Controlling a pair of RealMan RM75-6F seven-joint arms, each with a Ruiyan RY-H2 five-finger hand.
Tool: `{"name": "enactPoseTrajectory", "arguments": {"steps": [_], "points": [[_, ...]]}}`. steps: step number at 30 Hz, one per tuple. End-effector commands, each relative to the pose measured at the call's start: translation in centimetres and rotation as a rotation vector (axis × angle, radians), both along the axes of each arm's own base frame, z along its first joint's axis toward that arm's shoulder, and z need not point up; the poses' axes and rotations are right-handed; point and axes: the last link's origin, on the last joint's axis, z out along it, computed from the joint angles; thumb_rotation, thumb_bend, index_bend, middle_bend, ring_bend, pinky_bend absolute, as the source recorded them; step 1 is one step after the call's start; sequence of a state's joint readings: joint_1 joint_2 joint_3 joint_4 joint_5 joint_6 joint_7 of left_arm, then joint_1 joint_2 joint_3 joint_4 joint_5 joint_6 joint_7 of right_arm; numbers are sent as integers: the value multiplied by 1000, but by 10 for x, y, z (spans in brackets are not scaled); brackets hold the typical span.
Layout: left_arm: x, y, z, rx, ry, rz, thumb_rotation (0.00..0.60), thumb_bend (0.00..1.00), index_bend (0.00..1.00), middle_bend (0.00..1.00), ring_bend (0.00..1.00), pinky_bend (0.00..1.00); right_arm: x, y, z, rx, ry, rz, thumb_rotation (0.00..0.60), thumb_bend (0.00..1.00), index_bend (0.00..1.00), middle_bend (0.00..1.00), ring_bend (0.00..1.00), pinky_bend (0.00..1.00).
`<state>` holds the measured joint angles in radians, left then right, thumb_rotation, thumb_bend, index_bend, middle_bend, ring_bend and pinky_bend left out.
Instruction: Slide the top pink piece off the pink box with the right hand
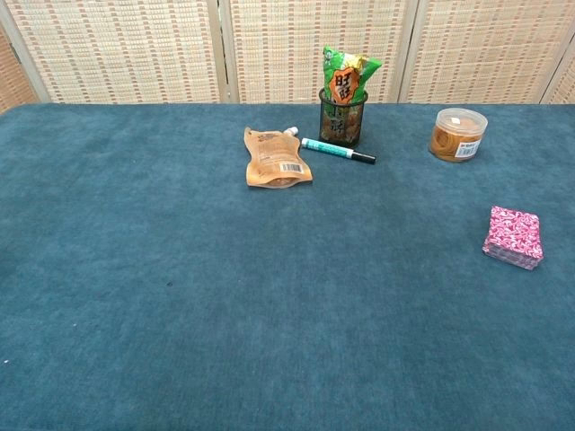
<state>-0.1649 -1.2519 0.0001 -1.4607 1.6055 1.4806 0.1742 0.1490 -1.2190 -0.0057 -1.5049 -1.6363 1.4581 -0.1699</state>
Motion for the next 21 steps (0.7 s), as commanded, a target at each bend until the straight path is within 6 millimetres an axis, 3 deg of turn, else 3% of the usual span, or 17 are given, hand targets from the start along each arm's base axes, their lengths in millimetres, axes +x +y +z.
{"name": "enactPoseTrajectory", "arguments": {"steps": [1, 8, 16, 21], "points": [[-1, -1, 0, 0, 0, 5, 600, 474, 0, 53, 107, 231, 0, -1, -1, 14, 2, 0, 600, 219, 0, 0, 0, 0], [0, -1, 2, 7, -6, 5, 600, 473, 0, 53, 107, 232, -5, -18, -7, 38, 41, 17, 600, 219, 0, 0, 0, 0], [0, 1, -1, 0, -2, 12, 600, 473, 0, 53, 107, 232, -8, -79, -17, 196, 297, 157, 600, 220, 0, 0, 0, 0], [0, 4, -4, 2, 3, 14, 600, 475, 0, 53, 107, 217, -7, -104, -27, 318, 453, 249, 600, 220, 7, 0, 0, 0]]}}
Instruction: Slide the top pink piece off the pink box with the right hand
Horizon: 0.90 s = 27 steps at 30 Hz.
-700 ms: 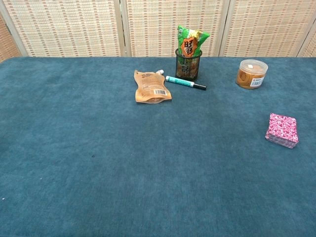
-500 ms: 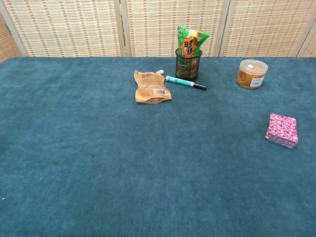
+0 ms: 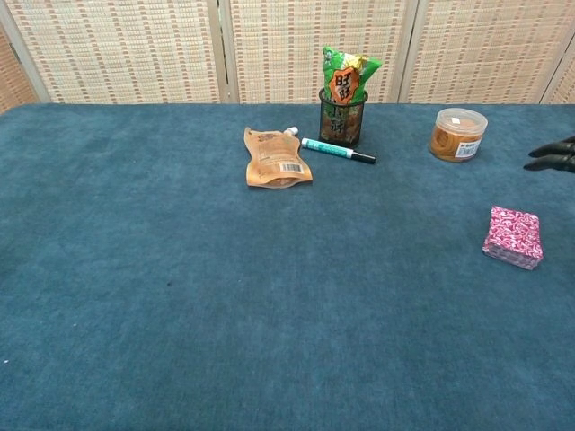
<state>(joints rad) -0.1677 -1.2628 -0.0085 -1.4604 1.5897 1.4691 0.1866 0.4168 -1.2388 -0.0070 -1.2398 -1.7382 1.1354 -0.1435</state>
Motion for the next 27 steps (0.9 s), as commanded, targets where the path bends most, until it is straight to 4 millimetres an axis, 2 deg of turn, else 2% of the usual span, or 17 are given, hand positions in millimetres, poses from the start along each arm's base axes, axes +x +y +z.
{"name": "enactPoseTrajectory", "arguments": {"steps": [1, 10, 15, 27], "points": [[0, 2, -2, -4, 1, 3, 600, 475, 0, 53, 107, 217, 0, -21, -7, 75, 138, 89, 600, 220, 15, 0, 0, 0], [-3, 6, -5, -7, 5, 18, 600, 477, 0, 54, 107, 197, -6, -45, -27, 127, 236, 122, 600, 220, 48, 0, 0, 0], [-2, 7, -5, -10, 5, 17, 600, 478, 0, 54, 108, 196, -8, -50, -35, 143, 256, 138, 600, 219, 49, 4, 0, 0], [-3, 9, -8, -19, 9, 22, 600, 476, 0, 54, 107, 197, -4, -58, -49, 138, 252, 152, 600, 219, 136, 72, 0, 0]]}}
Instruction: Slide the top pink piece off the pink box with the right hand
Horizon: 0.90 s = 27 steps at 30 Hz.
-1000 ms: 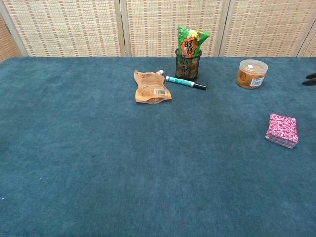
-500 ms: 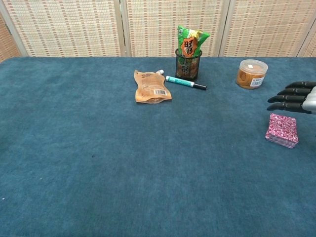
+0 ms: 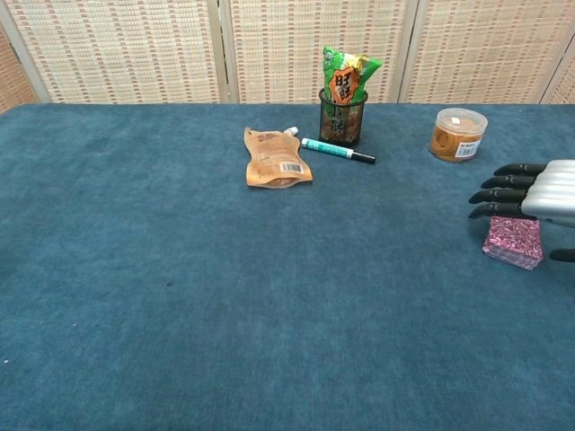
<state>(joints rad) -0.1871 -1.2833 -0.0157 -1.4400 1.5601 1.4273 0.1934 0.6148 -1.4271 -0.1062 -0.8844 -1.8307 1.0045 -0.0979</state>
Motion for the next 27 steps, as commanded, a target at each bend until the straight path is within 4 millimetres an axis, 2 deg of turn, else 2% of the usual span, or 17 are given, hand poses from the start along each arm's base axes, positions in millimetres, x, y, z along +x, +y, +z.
{"name": "enactPoseTrajectory", "arguments": {"steps": [1, 15, 27], "points": [[0, 1, 0, -1, 0, 1, 600, 476, 0, 54, 107, 197, 2, -2, -2, 0, -12, 5, 600, 220, 149, 83, 0, 0], [0, 1, 0, -1, 1, 1, 600, 476, 0, 54, 107, 198, 4, -4, -8, 10, -40, 10, 600, 220, 249, 158, 0, 0], [0, 1, 1, -1, -1, 0, 600, 477, 0, 59, 107, 199, 5, -5, -4, -2, -44, 7, 600, 219, 222, 161, 0, 0]]}}
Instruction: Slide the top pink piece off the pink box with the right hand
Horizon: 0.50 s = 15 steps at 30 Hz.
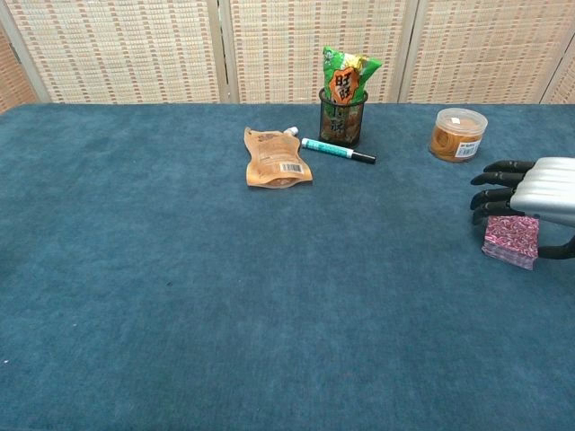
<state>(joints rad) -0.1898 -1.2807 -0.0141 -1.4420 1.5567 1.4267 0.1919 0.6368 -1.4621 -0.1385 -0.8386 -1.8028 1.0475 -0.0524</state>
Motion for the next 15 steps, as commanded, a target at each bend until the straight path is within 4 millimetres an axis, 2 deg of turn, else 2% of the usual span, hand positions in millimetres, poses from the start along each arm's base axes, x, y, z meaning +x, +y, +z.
{"name": "enactPoseTrajectory", "arguments": {"steps": [1, 11, 15], "points": [[0, 0, 0, -1, 0, -2, 600, 476, 0, 59, 107, 199, 0, 0, 1, -1, 2, 0, 600, 220, 220, 161, 0, 0], [1, 0, -1, -4, 2, -2, 600, 475, 0, 62, 107, 200, 1, -4, 1, -15, 9, -13, 600, 220, 223, 162, 0, 0], [0, 0, -1, -5, 2, 1, 600, 476, 0, 64, 108, 199, 3, -5, 1, -19, 13, -5, 600, 220, 271, 193, 3, 1]]}}
